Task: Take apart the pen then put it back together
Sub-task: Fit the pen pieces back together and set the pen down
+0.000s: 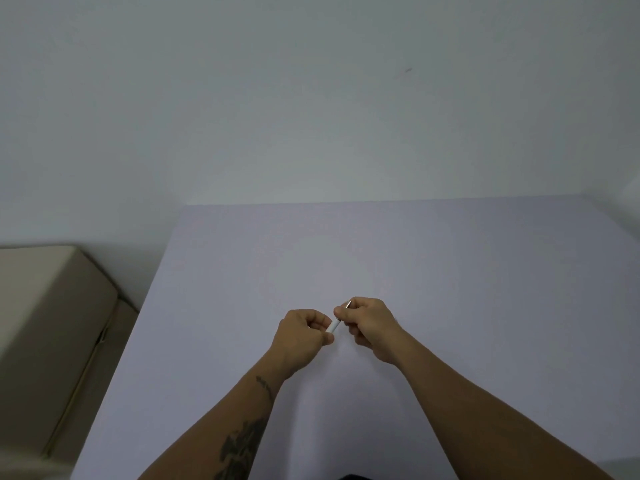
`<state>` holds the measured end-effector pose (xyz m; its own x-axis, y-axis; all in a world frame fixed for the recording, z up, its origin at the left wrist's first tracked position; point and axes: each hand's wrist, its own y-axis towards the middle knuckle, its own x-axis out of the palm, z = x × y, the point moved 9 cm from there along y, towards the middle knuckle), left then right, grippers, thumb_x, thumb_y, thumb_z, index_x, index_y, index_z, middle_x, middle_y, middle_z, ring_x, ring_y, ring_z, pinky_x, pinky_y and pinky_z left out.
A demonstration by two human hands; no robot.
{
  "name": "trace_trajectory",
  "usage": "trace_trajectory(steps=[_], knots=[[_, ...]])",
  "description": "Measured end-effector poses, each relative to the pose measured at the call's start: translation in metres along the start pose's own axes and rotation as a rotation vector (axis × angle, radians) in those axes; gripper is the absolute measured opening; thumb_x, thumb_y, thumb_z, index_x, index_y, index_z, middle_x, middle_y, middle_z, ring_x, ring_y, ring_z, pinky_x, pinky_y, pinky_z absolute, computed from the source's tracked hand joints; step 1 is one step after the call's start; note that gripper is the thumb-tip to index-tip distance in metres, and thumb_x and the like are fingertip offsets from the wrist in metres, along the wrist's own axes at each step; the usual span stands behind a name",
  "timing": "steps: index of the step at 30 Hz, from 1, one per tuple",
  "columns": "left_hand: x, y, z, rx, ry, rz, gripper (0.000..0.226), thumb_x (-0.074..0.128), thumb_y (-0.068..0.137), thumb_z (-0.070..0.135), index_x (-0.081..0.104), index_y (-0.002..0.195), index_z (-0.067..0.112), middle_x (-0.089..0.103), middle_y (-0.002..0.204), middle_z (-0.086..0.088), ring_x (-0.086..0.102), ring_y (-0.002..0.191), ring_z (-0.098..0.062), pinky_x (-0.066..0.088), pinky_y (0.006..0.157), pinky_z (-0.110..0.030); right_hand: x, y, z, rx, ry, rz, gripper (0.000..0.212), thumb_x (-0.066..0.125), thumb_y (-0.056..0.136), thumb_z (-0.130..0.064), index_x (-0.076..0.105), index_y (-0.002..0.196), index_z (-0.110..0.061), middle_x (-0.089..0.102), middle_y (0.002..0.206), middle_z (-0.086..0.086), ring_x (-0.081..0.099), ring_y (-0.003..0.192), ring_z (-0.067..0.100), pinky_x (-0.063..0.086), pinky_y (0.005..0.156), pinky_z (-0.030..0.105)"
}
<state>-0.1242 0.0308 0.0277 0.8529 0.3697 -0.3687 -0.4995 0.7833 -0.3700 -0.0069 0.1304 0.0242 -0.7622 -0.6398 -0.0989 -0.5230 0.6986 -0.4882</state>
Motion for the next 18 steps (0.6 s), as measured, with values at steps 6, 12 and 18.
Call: trace_trajectory(steps=[6, 12, 18], knots=[[0.004, 0.003, 0.004, -0.001, 0.038, 0.003, 0.011, 0.074, 0.078, 0.006, 0.074, 0.085, 0.014, 0.065, 0.072, 0.002, 0.057, 0.062, -0.011, 0.045, 0.055, -0.020, -0.009, 0.005, 0.003, -0.016, 0.012, 0.057, 0.014, 0.066, 0.087, -0.007, 0.073, 0.075, -0.005, 0.052, 0.056, 0.002, 0.042, 0.047, 0.011, 0.037, 0.044, 0.023], [0.010, 0.009, 0.003, -0.002, 0.124, 0.061, 0.013, 0.074, 0.076, 0.005, 0.072, 0.079, 0.017, 0.066, 0.071, 0.001, 0.058, 0.059, -0.010, 0.047, 0.054, -0.019, -0.014, 0.013, 0.011, -0.013, -0.075, 0.129, 0.013, 0.069, 0.087, -0.012, 0.073, 0.078, -0.005, 0.055, 0.062, 0.003, 0.044, 0.051, 0.015, 0.039, 0.048, 0.026], [0.006, 0.020, -0.008, -0.072, 0.143, 0.096, 0.012, 0.071, 0.074, 0.007, 0.070, 0.075, 0.018, 0.069, 0.076, -0.002, 0.062, 0.067, -0.017, 0.056, 0.067, -0.033, -0.053, 0.025, 0.028, 0.011, -0.339, 0.174, 0.029, 0.073, 0.080, -0.018, 0.068, 0.108, -0.015, 0.065, 0.094, 0.005, 0.062, 0.080, 0.020, 0.047, 0.066, 0.027]])
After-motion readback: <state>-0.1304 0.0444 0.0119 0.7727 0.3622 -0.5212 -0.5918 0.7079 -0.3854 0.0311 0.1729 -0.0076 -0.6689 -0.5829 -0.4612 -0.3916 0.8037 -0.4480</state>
